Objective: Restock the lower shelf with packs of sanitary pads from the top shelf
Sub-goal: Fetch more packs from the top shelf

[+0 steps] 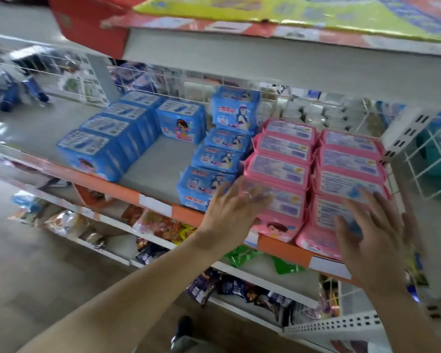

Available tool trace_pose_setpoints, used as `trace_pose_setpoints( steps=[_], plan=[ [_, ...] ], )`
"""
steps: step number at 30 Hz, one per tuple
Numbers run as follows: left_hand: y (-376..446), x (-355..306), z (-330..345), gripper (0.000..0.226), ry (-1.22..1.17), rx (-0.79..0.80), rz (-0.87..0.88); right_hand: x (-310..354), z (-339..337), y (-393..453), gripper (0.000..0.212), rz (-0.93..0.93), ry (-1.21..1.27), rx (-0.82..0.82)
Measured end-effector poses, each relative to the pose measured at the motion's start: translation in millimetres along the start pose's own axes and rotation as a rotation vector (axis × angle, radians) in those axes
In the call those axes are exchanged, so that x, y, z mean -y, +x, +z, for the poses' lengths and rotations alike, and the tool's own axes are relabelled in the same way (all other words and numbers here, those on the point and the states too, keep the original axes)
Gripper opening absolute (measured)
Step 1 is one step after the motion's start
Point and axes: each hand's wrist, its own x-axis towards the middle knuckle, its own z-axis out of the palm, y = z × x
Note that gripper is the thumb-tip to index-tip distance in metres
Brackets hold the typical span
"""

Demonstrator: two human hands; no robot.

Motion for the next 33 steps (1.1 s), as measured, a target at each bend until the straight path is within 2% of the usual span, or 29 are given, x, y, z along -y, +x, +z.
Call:
trace_pose_setpoints(
  steps=[3, 7, 12, 18, 23, 26, 29, 33],
  plan=[
    [0.5, -3.4, 5.6, 0.069, -0.041, -0.031, -0.033, -2.4, 17.1, -0.1, 0.044, -0.010, -0.090, -0.100],
    [-1.9, -5.7, 17.4, 0.064, -0.098, -0.081, -0.090, -2.3, 25.3, 1.2, 0.044, -0.036, -0.065, -0.172],
    [0.5, -2.2, 20.0, 0.065, -0.092, -0.034, -0.110, 6.1, 21.2, 4.1, 0.042, -0.049, -0.082, -0.204],
    [-3.7, -7.3, 15.6, 0.078, -0.039, 0.011, -0.120, 9.5, 11.3, 4.3, 0.045, 0.039, -0.084, -0.084],
    [-13.6, -20.6, 1.7, 0.065, -0.009, 0.045, -0.143, 8.3, -5.6, 4.4, 0.060, 0.083, -0.023, 0.097],
    [-18.2, -27.4, -15.4, 0.065, 0.024, 0.026, -0.141, 13.3, -19.0, 3.0, 0.072, 0.107, 0.048, 0.169],
    [-21.1, -30.7, -32.6, 0.066, 0.040, -0.057, -0.098, 26.0, -34.6, 2.8, 0.077, 0.095, 0.101, 0.194],
    [-26.0, -29.1, -58.2, 0.066, -0.048, -0.218, -0.052, 53.0, -57.5, 4.7, 0.074, -0.003, 0.146, 0.104]
  ],
)
